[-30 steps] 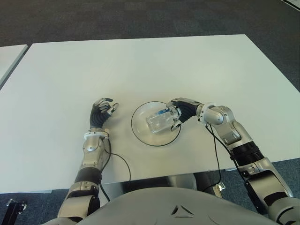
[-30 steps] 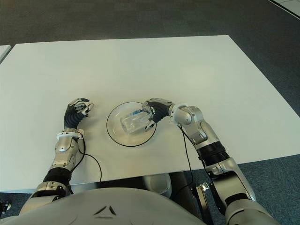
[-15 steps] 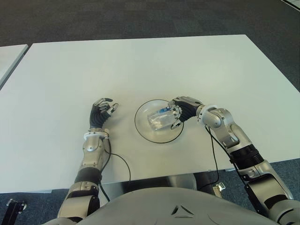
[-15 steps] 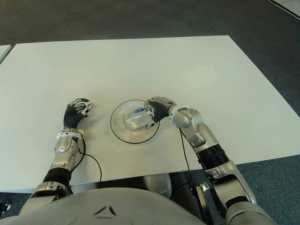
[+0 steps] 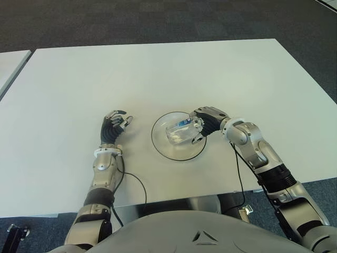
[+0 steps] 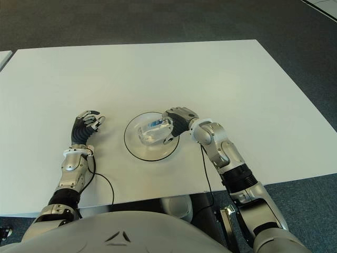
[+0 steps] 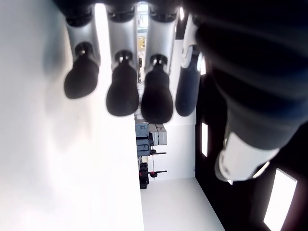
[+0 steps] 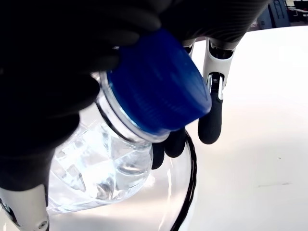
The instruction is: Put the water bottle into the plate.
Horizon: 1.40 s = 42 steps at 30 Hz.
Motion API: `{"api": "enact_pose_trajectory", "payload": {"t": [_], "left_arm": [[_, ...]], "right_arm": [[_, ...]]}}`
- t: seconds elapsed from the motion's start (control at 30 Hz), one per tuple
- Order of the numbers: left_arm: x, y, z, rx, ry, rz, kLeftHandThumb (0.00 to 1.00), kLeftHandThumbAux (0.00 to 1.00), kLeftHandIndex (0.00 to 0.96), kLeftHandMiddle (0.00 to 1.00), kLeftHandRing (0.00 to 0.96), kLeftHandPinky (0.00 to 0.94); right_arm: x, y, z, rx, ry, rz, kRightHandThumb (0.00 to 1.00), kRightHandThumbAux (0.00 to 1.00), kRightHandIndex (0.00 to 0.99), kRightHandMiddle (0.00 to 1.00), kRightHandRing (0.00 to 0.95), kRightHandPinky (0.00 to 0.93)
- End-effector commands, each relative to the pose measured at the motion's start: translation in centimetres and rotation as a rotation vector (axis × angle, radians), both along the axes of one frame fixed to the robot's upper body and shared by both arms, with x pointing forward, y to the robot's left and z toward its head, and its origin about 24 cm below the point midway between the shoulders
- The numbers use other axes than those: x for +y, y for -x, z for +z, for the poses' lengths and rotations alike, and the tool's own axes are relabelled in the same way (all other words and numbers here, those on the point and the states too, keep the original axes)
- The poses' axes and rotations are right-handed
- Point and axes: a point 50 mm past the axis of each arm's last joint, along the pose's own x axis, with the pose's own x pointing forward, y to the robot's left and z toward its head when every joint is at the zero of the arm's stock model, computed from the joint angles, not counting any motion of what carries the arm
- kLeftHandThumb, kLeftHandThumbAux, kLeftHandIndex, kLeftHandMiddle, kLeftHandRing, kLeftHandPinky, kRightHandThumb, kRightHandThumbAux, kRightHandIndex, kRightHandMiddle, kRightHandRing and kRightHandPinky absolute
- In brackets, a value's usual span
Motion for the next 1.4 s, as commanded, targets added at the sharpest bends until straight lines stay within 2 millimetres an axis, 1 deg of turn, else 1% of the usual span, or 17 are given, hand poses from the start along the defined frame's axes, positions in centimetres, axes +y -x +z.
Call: {"api": "enact_pose_trajectory", "payload": {"t": [0.03, 0.07, 0.1, 0.13, 0.17, 0.2, 0.27, 0.37, 0.4, 0.43, 0.47, 0.5, 0.57, 0.67, 0.83, 1.4], "left_arm": [[0.1, 0.7, -0.9, 0.050, 0.015, -0.006, 0.704, 0.716, 0.435, 0.757, 0.760, 0.765], [0.1, 0.7, -0.9, 0.050, 0.016, -0.007, 0.704, 0.716, 0.435, 0.759, 0.764, 0.773], [0.1, 0.7, -0.9, 0.050, 0.015, -0.008, 0.704, 0.716, 0.435, 0.760, 0.765, 0.775], [0.1, 0.7, -1.0, 0.050, 0.014, -0.008, 0.704, 0.716, 0.435, 0.763, 0.767, 0.775], [0.1, 0.7, -1.0, 0.051, 0.012, -0.009, 0.704, 0.716, 0.435, 0.763, 0.768, 0.775], [0.1, 0.7, -1.0, 0.051, 0.010, -0.009, 0.704, 0.717, 0.435, 0.763, 0.769, 0.769], [0.1, 0.7, -1.0, 0.055, 0.008, -0.006, 0.704, 0.717, 0.435, 0.760, 0.765, 0.754], [0.1, 0.7, -1.0, 0.056, 0.008, -0.003, 0.704, 0.717, 0.435, 0.756, 0.760, 0.744], [0.1, 0.7, -1.0, 0.056, 0.008, -0.003, 0.704, 0.717, 0.435, 0.753, 0.757, 0.748], [0.1, 0.7, -1.0, 0.055, 0.008, -0.001, 0.704, 0.717, 0.435, 0.752, 0.756, 0.750], [0.1, 0.8, -1.0, 0.055, 0.007, 0.000, 0.704, 0.717, 0.435, 0.750, 0.755, 0.750], [0.1, 0.8, -1.0, 0.054, 0.006, 0.003, 0.704, 0.717, 0.435, 0.750, 0.754, 0.750], [0.0, 0.7, -1.0, 0.051, 0.005, 0.003, 0.704, 0.717, 0.435, 0.755, 0.760, 0.767], [0.0, 0.7, -1.0, 0.050, 0.003, -0.001, 0.704, 0.717, 0.435, 0.761, 0.767, 0.776], [-0.1, 0.6, -1.0, 0.053, 0.005, -0.007, 0.704, 0.717, 0.435, 0.769, 0.775, 0.782], [-0.1, 0.6, -1.0, 0.050, 0.013, -0.003, 0.704, 0.716, 0.435, 0.757, 0.762, 0.756]], "right_arm": [[0.4, 0.3, -0.1, -0.017, -0.084, 0.026, 0.678, 0.723, 0.416, 0.467, 0.482, 0.477], [0.4, 0.4, -0.1, -0.020, -0.095, 0.031, 0.551, 0.690, 0.358, 0.422, 0.443, 0.445], [0.4, 0.4, -0.1, -0.023, -0.108, 0.041, 0.504, 0.679, 0.337, 0.406, 0.429, 0.433], [0.5, 0.4, -0.1, -0.024, -0.116, 0.048, 0.438, 0.666, 0.278, 0.349, 0.372, 0.385], [0.5, 0.5, -0.1, -0.026, -0.122, 0.060, 0.415, 0.661, 0.257, 0.328, 0.352, 0.367], [0.5, 0.5, -0.1, -0.028, -0.127, 0.069, 0.380, 0.659, 0.207, 0.272, 0.295, 0.317], [0.7, 0.5, -0.2, -0.032, -0.132, 0.089, 0.333, 0.661, 0.136, 0.191, 0.215, 0.249], [0.8, 0.5, -0.4, -0.034, -0.136, 0.110, 0.296, 0.663, 0.081, 0.131, 0.160, 0.204], [0.8, 0.4, -0.4, -0.034, -0.137, 0.116, 0.263, 0.659, 0.052, 0.092, 0.126, 0.173], [0.8, 0.4, -0.5, -0.032, -0.140, 0.129, 0.241, 0.656, 0.033, 0.067, 0.104, 0.154], [0.9, 0.4, -0.5, -0.031, -0.142, 0.138, 0.209, 0.651, 0.021, 0.042, 0.072, 0.115], [0.9, 0.5, -0.5, -0.028, -0.149, 0.151, 0.197, 0.649, 0.016, 0.034, 0.061, 0.100], [1.0, 0.5, -0.5, -0.024, -0.165, 0.175, 0.141, 0.634, 0.006, 0.013, 0.024, 0.042], [1.1, 0.6, -0.5, -0.022, -0.195, 0.207, 0.097, 0.613, 0.002, 0.004, 0.008, 0.013], [1.1, 0.7, -0.4, -0.021, -0.241, 0.240, 0.063, 0.578, 0.000, 0.000, 0.001, 0.002], [1.4, 1.1, -0.5, -0.028, -0.290, 0.261, 0.007, 0.454, 0.000, 0.000, 0.000, 0.000]]}}
